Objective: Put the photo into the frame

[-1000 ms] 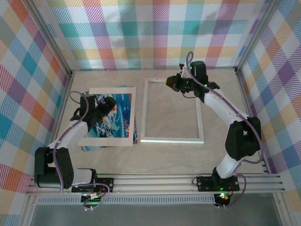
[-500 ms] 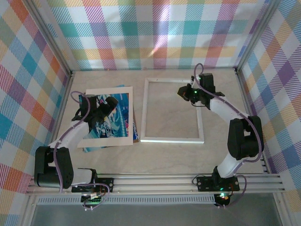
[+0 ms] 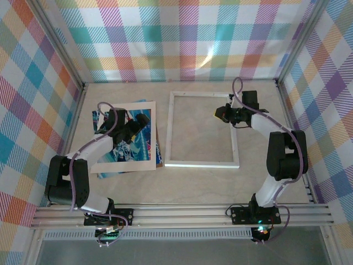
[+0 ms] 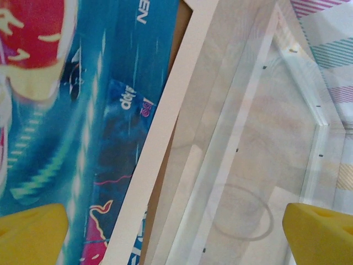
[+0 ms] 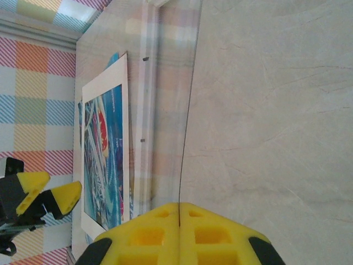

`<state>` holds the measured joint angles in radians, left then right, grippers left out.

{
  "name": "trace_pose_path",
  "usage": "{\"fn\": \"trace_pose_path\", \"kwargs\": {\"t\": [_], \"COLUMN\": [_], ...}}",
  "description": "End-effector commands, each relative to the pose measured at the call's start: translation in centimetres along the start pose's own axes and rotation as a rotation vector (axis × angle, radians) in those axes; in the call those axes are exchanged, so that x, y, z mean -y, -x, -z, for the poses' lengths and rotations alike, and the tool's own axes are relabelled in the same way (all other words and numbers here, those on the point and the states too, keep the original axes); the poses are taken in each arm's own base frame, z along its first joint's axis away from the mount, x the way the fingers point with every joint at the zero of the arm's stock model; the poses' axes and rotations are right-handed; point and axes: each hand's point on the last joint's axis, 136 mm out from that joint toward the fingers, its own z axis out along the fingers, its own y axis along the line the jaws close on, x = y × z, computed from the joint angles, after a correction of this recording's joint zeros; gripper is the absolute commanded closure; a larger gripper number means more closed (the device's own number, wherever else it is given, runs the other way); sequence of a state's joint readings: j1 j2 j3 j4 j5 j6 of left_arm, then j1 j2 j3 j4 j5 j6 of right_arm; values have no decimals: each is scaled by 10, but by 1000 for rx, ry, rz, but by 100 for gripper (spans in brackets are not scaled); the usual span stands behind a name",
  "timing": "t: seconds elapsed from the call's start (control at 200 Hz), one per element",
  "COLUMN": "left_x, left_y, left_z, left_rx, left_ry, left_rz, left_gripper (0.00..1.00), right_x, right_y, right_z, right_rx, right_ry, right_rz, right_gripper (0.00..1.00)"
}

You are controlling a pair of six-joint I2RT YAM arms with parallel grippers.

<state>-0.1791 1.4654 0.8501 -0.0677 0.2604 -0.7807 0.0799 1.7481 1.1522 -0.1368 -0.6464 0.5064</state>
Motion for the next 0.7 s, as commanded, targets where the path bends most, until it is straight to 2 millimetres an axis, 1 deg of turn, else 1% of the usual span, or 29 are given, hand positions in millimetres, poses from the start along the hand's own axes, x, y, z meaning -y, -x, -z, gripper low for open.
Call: {"fn": "trace_pose_path", "kwargs": {"t": [0.0,0.255,0.445,0.695], "left_x": [12,17,18,18], "left_y": [3,-5,-7,-7], "left_z": [-3,-12,-15,-15], "left_rx": [-1,-27,-31,-30], "left_ry": [-18,-18,-15,-12], "left_rz": [-37,-51,-56,-57], "left_gripper": [0,0,0,0], "right_x": [3,16,29,33], "right_y": [-4,-1,-1,-6], "right_z": [5,16,21,22], "right_rx": [-16,-9,11,18], "right_ry": [31,21,14,15], "right_rz": [27,10,-19,-27], "right_gripper": [100,100,100,100]}}
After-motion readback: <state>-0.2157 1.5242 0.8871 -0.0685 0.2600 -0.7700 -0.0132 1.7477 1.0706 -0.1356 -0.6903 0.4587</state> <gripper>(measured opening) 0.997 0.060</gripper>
